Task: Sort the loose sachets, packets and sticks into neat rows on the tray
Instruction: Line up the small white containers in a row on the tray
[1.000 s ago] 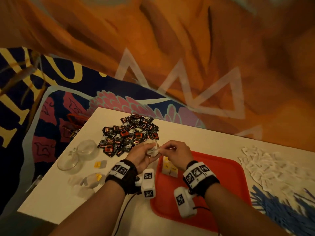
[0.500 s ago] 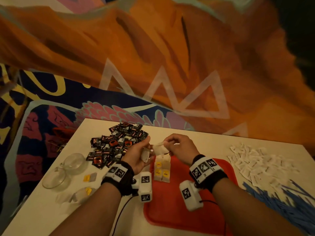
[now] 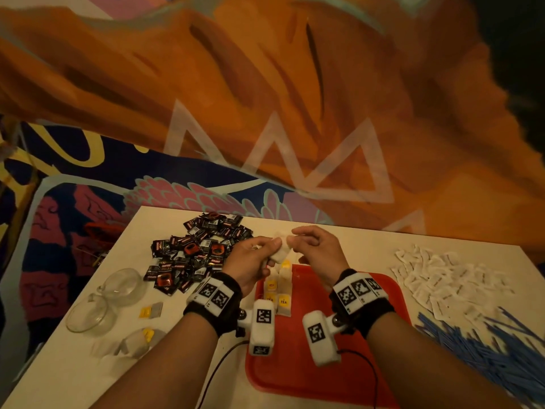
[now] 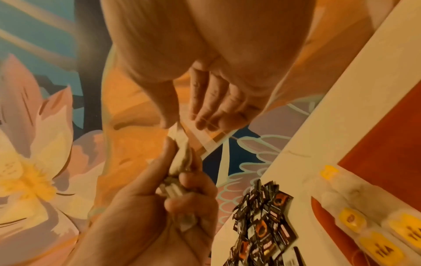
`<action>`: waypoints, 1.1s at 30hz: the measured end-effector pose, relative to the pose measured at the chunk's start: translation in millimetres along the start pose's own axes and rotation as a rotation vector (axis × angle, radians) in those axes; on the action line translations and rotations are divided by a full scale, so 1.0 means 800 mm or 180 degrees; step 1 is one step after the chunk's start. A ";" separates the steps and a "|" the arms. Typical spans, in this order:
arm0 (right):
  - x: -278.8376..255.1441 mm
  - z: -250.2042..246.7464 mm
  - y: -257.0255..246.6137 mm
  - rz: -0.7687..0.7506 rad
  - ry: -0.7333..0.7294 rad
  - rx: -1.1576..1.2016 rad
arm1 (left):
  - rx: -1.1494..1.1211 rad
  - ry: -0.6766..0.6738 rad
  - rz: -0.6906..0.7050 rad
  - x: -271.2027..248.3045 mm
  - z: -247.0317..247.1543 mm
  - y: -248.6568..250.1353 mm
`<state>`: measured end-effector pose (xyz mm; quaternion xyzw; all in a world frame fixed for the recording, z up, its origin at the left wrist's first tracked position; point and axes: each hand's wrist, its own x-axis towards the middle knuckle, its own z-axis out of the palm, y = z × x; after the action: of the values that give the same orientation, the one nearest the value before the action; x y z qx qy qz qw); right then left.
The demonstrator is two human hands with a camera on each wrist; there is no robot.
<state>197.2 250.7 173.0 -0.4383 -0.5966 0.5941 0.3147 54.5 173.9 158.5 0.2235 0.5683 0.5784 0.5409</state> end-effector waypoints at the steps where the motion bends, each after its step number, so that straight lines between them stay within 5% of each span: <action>1: -0.002 0.003 0.005 0.0055 -0.0052 0.0022 | -0.0079 0.0020 -0.0013 0.000 0.000 -0.002; 3: -0.003 0.007 0.013 0.0042 -0.0098 -0.0029 | 0.0019 0.0035 0.0004 0.000 0.001 -0.006; 8: 0.007 0.001 0.021 -0.0154 0.0040 -0.0723 | 0.1612 0.0234 0.0458 -0.001 -0.001 -0.019; 12: 0.010 0.000 0.028 -0.0267 -0.0120 -0.1351 | 0.1338 0.0399 0.0699 0.003 -0.004 -0.022; 19: 0.007 0.015 0.070 0.0101 -0.0259 -0.1128 | 0.1676 0.0605 0.0936 0.020 -0.015 -0.026; 26: -0.004 0.035 0.133 0.0720 -0.0251 -0.1016 | 0.2033 0.0779 0.0432 0.040 -0.050 -0.079; 33: -0.018 0.050 0.220 0.1517 -0.0373 -0.1757 | 0.1715 0.0881 -0.0258 0.025 -0.095 -0.135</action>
<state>193.8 204.6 -1.9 -0.5985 -0.6326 0.4915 0.0027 21.7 135.0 34.8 0.2551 0.7780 0.4098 0.4022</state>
